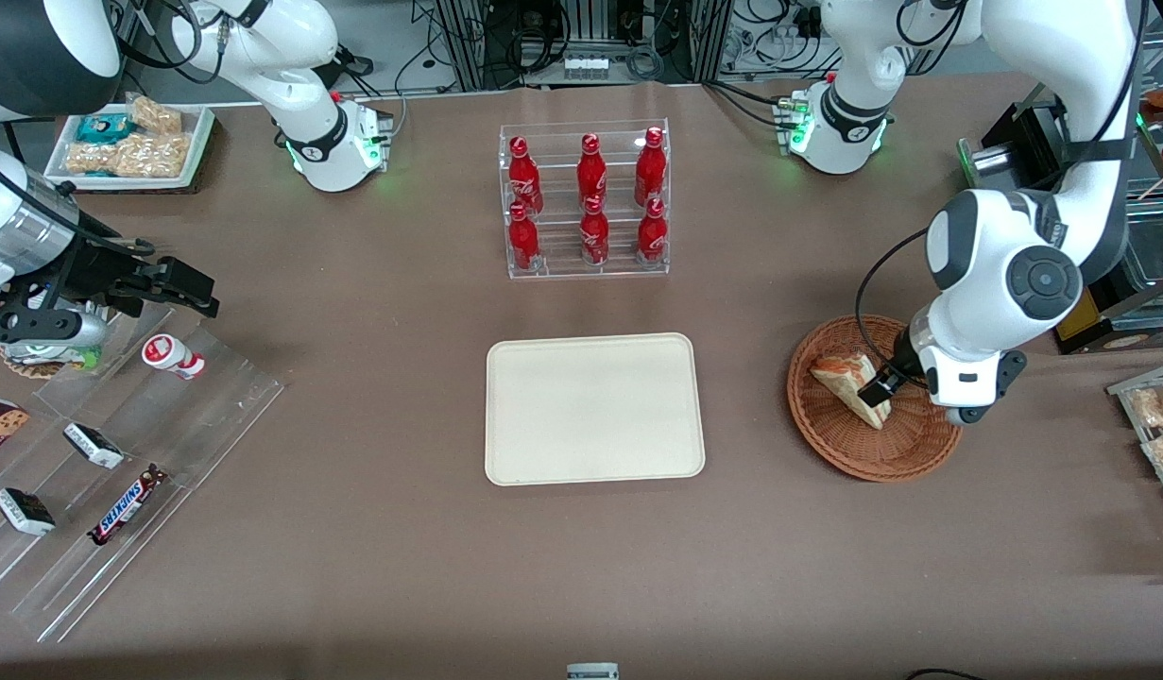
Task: Place sandwich from basket to tray
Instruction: 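Move the left gripper down over the sandwich in the wicker basket, then close the left gripper on the wrapped sandwich wedge, then lift the sandwich and carry it over the cream tray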
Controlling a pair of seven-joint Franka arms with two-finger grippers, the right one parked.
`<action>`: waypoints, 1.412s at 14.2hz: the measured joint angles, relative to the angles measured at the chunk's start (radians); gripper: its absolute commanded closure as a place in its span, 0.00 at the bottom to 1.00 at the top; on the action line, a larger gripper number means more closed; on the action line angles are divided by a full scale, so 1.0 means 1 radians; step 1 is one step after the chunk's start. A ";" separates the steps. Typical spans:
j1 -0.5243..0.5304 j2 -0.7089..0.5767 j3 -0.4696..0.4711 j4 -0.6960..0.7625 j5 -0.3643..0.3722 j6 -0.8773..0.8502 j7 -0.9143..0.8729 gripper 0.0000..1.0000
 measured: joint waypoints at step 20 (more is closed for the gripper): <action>-0.011 0.038 -0.146 0.321 0.024 -0.277 -0.049 1.00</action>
